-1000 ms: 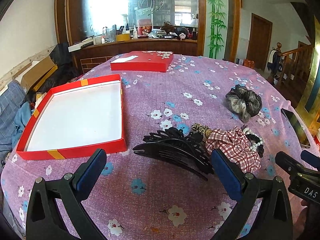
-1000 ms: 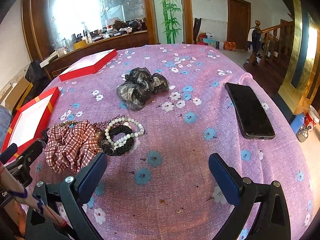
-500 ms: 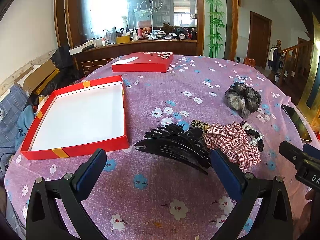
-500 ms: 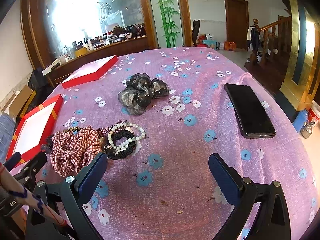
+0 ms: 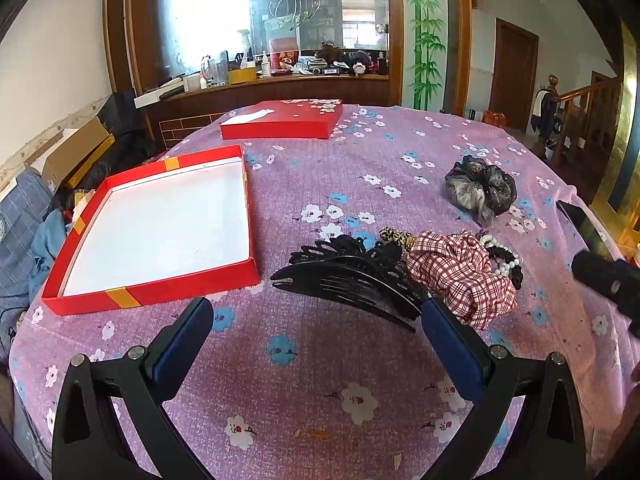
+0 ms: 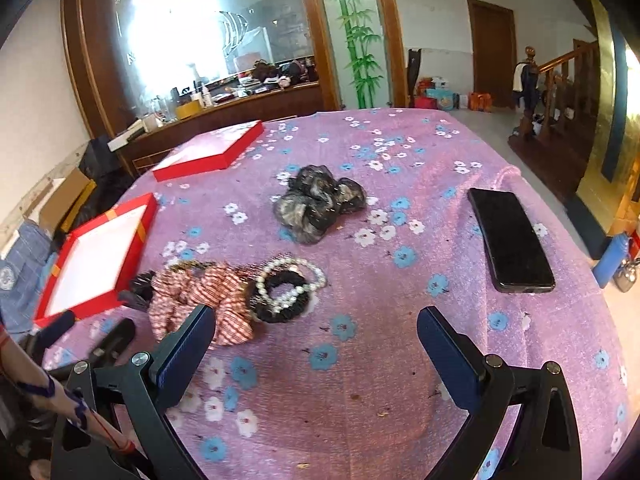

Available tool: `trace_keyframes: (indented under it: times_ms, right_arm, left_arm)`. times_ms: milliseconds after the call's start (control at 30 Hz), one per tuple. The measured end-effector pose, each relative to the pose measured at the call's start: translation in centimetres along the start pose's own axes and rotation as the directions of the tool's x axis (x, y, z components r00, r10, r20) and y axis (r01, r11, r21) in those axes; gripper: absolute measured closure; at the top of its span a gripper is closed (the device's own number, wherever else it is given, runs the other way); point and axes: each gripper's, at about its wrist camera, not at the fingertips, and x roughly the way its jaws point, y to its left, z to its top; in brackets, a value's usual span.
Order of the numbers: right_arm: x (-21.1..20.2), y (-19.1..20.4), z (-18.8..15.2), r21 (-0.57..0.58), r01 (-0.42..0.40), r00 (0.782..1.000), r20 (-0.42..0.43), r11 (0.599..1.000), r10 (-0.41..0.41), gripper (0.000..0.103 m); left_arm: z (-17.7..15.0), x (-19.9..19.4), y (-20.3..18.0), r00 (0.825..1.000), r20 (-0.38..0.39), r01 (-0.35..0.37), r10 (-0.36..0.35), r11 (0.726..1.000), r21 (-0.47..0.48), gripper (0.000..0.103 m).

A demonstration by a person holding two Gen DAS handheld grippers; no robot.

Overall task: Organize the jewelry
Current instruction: 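Move left tool toward the plaid scrunchie while right tool approaches the dark sheer scrunchie, then grasp the dark sheer scrunchie with right tool while left tool grasps the plaid scrunchie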

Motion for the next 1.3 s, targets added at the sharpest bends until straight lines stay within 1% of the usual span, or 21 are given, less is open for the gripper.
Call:
trace_keyframes:
  times_ms: [133,200,300,367,500,567,633,700,767,800,833,900,933,967,1000,1033,1067,1133,1200,1300]
  right_arm:
    - [-0.3,0.6,2.1,-0.029,-0.009,1.000,-0.019,1.000,0.008,0.002]
    - [-0.4,0.5,3.4,-0.024,-0.015,1.000,-0.022,1.000,0.014,0.005]
    - [0.4,0.3,5.3,-0.018,-0.038,0.998,-0.053,0.999,0.037,0.007]
    - [1.7,-0.1,6.7,-0.004,-0.039,0.996,-0.083,0.999,0.038,0.008]
    - [5.6,-1.3,8.8,0.052,-0.059,0.985,-0.159,0.997,0.067,0.016]
    - [7.9,-1.9,9.7,0.084,-0.038,0.980,-0.193,0.996,0.054,0.016]
    - [10.3,-2.3,10.3,0.101,-0.038,0.974,-0.219,0.994,0.060,0.016]
    - [12.4,-2.4,10.5,0.108,-0.012,0.966,-0.254,0.994,0.039,0.016]
    - [13.9,-2.3,10.5,0.113,-0.006,0.964,-0.262,0.994,0.036,0.017]
    - [14.5,-2.3,10.5,0.105,0.003,0.963,-0.269,0.994,0.026,0.017]
    - [15.5,-1.9,10.4,0.085,0.021,0.956,-0.292,0.996,0.004,0.019]
    - [16.6,-1.9,10.1,0.086,0.023,0.949,-0.315,0.996,0.005,0.039]
    - [17.1,-1.8,9.9,0.088,0.026,0.947,-0.320,0.996,0.004,0.043]
    - [17.4,-1.8,9.7,0.087,0.031,0.947,-0.321,0.996,-0.001,0.060]
    - [17.5,-1.9,9.6,0.089,0.031,0.946,-0.324,0.996,0.000,0.085]
    - [17.2,-2.0,9.5,0.100,0.023,0.949,-0.315,0.995,0.010,0.089]
    - [16.6,-2.3,9.5,0.115,0.010,0.957,-0.289,0.993,0.024,0.089]
    - [14.9,-2.4,9.6,0.132,-0.008,0.970,-0.240,0.991,0.039,0.090]
    - [12.5,-2.6,9.5,0.155,-0.030,0.981,-0.183,0.987,0.058,0.090]
    - [9.7,-2.3,9.2,0.159,-0.073,0.991,-0.100,0.985,0.089,0.090]
  left_arm:
    - [0.3,0.1,0.9,0.999,-0.028,0.019,-0.019,1.000,-0.002,0.000]
    - [0.7,0.1,2.0,0.999,-0.041,0.030,-0.030,1.000,-0.010,0.000]
    - [1.3,0.1,3.6,0.997,-0.060,0.047,-0.048,0.999,-0.025,0.000]
    - [1.5,0.2,4.4,0.997,-0.063,0.038,-0.039,0.999,-0.020,0.000]
    - [2.0,0.3,6.1,0.995,-0.091,0.047,-0.050,0.998,-0.034,0.000]
    - [2.2,0.4,7.0,0.993,-0.104,0.051,-0.056,0.998,-0.047,0.000]
    - [2.5,0.4,7.8,0.992,-0.112,0.054,-0.060,0.997,-0.056,0.000]
    - [2.6,0.6,8.7,0.989,-0.126,0.067,-0.076,0.995,-0.075,0.000]
    - [2.6,0.7,9.4,0.987,-0.131,0.084,-0.097,0.991,-0.101,0.000]
    - [2.6,0.8,9.8,0.985,-0.137,0.094,-0.109,0.989,-0.114,0.000]
    - [2.5,0.8,9.9,0.984,-0.138,0.100,-0.116,0.988,-0.120,0.000]
    - [2.5,0.8,9.9,0.981,-0.142,0.113,-0.130,0.986,-0.124,0.000]
    - [2.5,0.8,9.8,0.981,-0.143,0.115,-0.132,0.986,-0.122,0.000]
    - [2.5,0.8,9.6,0.980,-0.143,0.120,-0.136,0.986,-0.117,0.000]
    - [2.5,0.7,9.4,0.979,-0.143,0.128,-0.144,0.985,-0.114,0.000]
    - [2.6,0.6,9.1,0.978,-0.143,0.141,-0.155,0.984,-0.106,0.000]
    - [2.7,0.5,8.8,0.976,-0.143,0.149,-0.163,0.984,-0.101,0.000]
    - [2.9,0.3,8.1,0.970,-0.139,0.190,-0.201,0.978,-0.090,0.000]
    - [3.2,0.2,7.3,0.958,-0.145,0.237,-0.247,0.968,-0.085,0.000]
    - [3.7,0.2,5.4,0.938,-0.161,0.300,-0.307,0.952,-0.067,0.000]
